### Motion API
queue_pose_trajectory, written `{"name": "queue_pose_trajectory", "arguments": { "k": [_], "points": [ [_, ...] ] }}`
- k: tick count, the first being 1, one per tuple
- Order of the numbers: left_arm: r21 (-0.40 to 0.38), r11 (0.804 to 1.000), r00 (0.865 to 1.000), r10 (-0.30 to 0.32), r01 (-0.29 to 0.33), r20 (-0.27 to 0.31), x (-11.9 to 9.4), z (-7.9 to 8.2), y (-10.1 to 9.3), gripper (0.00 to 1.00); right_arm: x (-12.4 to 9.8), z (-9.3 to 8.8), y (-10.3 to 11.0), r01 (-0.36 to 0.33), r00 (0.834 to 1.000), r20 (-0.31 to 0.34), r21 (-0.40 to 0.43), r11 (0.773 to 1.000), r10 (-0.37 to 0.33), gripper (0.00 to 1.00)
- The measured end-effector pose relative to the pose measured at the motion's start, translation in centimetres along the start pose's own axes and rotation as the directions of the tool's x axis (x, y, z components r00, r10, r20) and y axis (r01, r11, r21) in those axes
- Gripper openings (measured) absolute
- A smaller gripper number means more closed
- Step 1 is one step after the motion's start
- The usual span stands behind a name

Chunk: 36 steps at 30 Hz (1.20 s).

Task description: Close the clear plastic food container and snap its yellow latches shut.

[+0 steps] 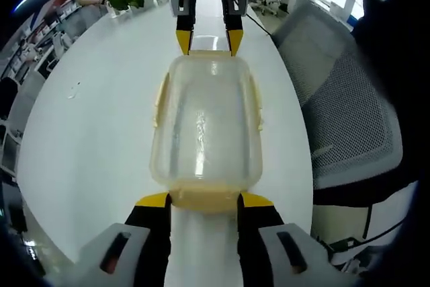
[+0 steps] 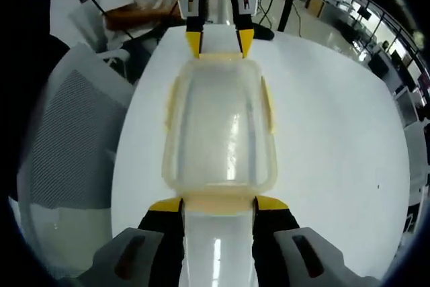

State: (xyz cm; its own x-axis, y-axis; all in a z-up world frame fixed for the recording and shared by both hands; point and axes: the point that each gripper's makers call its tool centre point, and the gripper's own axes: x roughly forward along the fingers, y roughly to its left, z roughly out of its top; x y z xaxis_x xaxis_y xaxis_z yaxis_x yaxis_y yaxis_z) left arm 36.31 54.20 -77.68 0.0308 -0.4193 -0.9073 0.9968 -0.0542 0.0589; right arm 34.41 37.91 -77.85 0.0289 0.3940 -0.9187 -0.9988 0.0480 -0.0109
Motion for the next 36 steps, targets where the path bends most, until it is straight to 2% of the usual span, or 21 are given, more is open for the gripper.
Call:
{"name": "queue_pose_trajectory", "arguments": {
  "k": [15,36],
  "points": [
    [-0.001,1.000,1.000,0.012,-0.012,0.014,0.0,1.7,0.2,0.37,-1.3,-0.9,-0.3,0.009,1.000,0.001,-0.008,1.000,-0.009,0.38],
    [0.002,1.000,1.000,-0.002,0.002,0.029,1.7,6.4,0.0,0.37,-3.5,-5.5,0.1,0.004,1.000,-0.013,0.006,1.000,-0.004,0.38]
  ]
}}
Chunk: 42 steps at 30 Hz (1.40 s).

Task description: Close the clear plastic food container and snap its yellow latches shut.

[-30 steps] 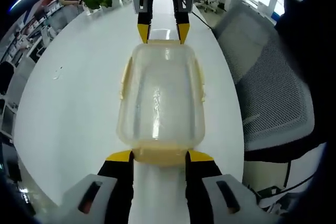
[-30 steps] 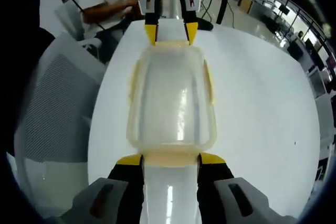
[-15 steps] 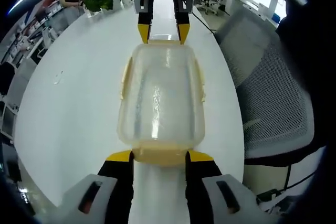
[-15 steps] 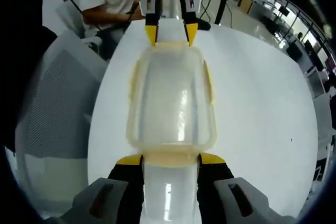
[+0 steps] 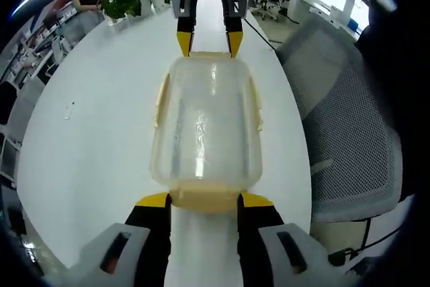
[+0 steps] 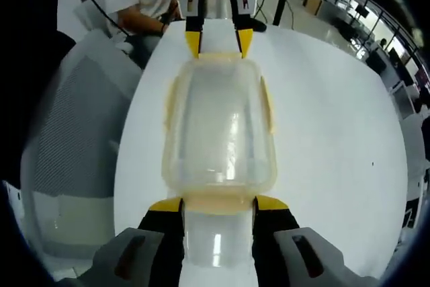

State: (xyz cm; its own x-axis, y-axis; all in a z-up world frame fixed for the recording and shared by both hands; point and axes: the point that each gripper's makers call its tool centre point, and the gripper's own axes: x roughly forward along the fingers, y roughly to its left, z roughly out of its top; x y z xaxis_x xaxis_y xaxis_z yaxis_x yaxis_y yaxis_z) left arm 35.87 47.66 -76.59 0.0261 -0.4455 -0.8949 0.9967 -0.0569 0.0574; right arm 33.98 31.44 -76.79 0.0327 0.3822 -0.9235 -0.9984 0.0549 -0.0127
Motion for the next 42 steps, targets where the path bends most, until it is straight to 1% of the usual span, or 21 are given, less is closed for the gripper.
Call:
{"name": "queue_pose_trajectory", "arguments": {
  "k": [2,17,20,26,35,42],
  "points": [
    [-0.001,1.000,1.000,-0.002,0.002,-0.001,0.3,0.5,-0.1,0.37,-0.3,-0.5,0.0,-0.001,1.000,0.001,-0.009,1.000,0.001,0.38],
    [-0.005,1.000,1.000,-0.005,0.005,-0.012,1.9,4.0,-0.2,0.37,-1.6,-4.0,0.2,-0.008,1.000,0.000,-0.005,1.000,0.008,0.38],
    [-0.011,1.000,1.000,-0.007,0.007,-0.014,2.3,4.7,-0.3,0.37,-1.8,-4.8,0.2,-0.008,1.000,-0.005,-0.016,1.000,0.008,0.38],
    [-0.012,1.000,1.000,-0.006,0.006,-0.020,2.9,5.8,-0.3,0.37,-2.3,-6.0,0.2,-0.012,1.000,-0.006,-0.011,1.000,0.012,0.38],
    [-0.006,1.000,1.000,-0.006,0.006,-0.020,3.8,7.6,-0.4,0.37,-2.9,-8.0,0.3,-0.006,1.000,-0.003,-0.004,1.000,0.006,0.38],
    [-0.009,1.000,1.000,-0.012,0.012,-0.011,4.5,9.2,-0.4,0.37,-3.6,-9.6,0.3,-0.005,1.000,-0.016,-0.002,1.000,0.005,0.38]
  ]
}}
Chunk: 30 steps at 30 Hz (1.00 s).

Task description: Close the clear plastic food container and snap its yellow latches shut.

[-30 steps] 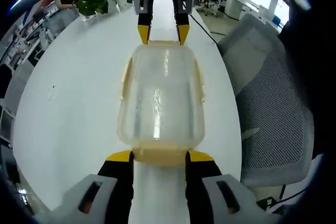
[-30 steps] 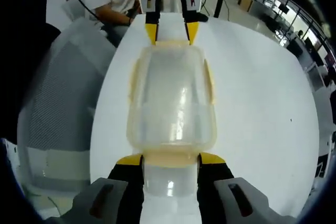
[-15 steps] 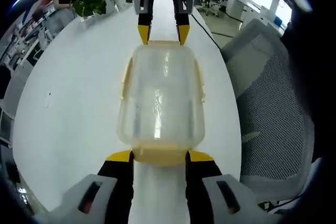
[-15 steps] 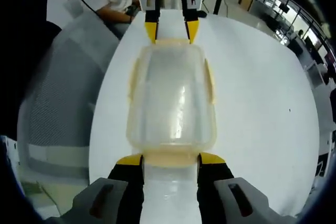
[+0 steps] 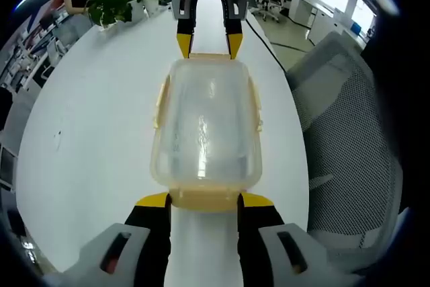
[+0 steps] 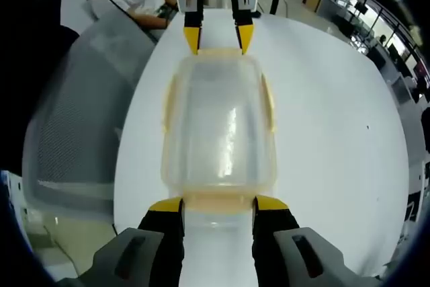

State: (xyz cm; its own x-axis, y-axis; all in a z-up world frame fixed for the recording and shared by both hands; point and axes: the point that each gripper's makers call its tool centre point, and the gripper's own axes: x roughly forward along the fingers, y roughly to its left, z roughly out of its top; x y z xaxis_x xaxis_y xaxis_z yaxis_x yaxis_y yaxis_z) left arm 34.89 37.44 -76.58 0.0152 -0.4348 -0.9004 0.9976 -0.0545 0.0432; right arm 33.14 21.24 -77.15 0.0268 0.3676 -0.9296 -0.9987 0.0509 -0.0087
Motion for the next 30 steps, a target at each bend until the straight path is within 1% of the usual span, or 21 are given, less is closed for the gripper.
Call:
{"name": "queue_pose_trajectory", "arguments": {
  "k": [11,18,30],
  "points": [
    [0.000,1.000,1.000,0.000,0.000,0.012,0.7,1.5,0.0,0.37,-0.5,-1.5,0.1,-0.001,1.000,-0.011,0.006,1.000,0.001,0.38],
    [0.001,1.000,1.000,-0.008,0.008,0.015,1.2,2.3,-0.3,0.37,-0.7,-2.6,0.4,-0.002,1.000,-0.021,0.010,1.000,0.003,0.38],
    [-0.013,1.000,1.000,0.000,0.000,0.011,1.4,2.1,-0.2,0.37,-0.5,-2.5,0.0,0.002,1.000,-0.023,0.000,1.000,-0.002,0.38]
  ]
}}
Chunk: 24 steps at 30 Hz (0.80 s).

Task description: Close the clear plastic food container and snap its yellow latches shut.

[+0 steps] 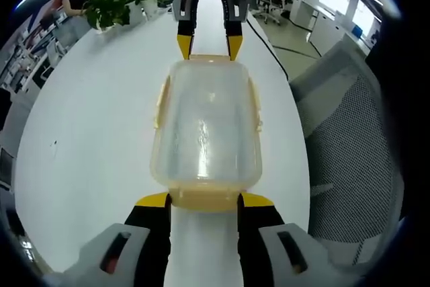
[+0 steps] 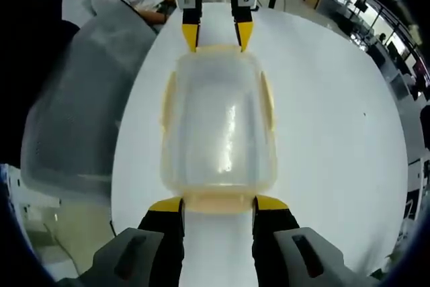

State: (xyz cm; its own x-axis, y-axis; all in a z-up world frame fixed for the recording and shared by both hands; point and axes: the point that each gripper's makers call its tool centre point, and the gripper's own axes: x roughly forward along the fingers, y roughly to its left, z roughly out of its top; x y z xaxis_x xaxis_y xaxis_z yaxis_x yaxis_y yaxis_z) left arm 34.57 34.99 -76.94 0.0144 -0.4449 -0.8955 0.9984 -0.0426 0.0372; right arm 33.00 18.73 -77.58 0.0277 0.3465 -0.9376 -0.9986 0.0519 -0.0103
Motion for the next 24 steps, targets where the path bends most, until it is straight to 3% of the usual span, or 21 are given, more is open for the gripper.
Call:
{"name": "queue_pose_trajectory", "arguments": {
  "k": [24],
  "points": [
    [-0.004,1.000,1.000,-0.004,0.004,0.002,0.95,0.21,-0.13,0.37,0.49,-0.73,0.00,0.004,1.000,0.010,0.024,1.000,-0.004,0.38]
  ]
}}
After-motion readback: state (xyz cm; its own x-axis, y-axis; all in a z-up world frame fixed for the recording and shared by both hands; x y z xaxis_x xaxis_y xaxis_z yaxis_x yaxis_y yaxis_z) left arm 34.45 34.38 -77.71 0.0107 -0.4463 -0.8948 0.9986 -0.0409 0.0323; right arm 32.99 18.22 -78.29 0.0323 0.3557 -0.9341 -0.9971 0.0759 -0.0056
